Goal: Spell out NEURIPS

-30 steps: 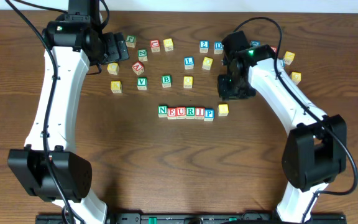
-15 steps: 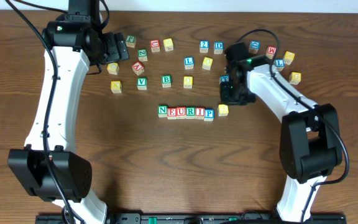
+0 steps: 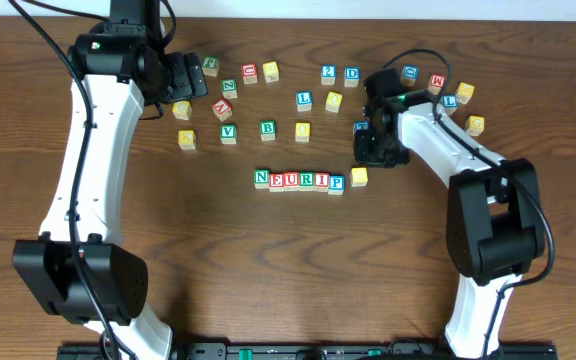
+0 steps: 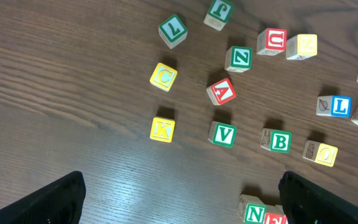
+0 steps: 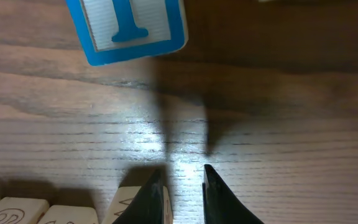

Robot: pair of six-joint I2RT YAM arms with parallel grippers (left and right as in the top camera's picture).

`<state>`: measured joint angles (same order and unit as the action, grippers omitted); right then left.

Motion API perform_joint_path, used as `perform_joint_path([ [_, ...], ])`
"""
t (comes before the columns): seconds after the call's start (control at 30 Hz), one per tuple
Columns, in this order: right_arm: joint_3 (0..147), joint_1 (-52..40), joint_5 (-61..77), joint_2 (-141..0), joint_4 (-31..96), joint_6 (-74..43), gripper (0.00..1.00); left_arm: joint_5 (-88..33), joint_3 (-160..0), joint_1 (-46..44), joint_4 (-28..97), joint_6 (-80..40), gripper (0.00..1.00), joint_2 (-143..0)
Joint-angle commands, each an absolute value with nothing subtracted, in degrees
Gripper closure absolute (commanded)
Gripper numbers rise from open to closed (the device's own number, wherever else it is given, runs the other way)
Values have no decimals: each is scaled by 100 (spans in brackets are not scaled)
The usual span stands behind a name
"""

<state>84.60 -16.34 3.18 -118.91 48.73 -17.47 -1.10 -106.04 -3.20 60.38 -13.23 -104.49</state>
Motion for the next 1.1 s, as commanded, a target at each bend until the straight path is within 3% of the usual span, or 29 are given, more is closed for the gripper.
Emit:
perform_joint_path([
  [0.0,8451,-1697,362,-11931,4858,-1774,83,-38,-10672,-296,6053,-1247,2,-10481],
  [1.07,8527,-1839,961,-11891,4908,-1452,83,-38,-10672,-296,6053,-1247,2,-10481],
])
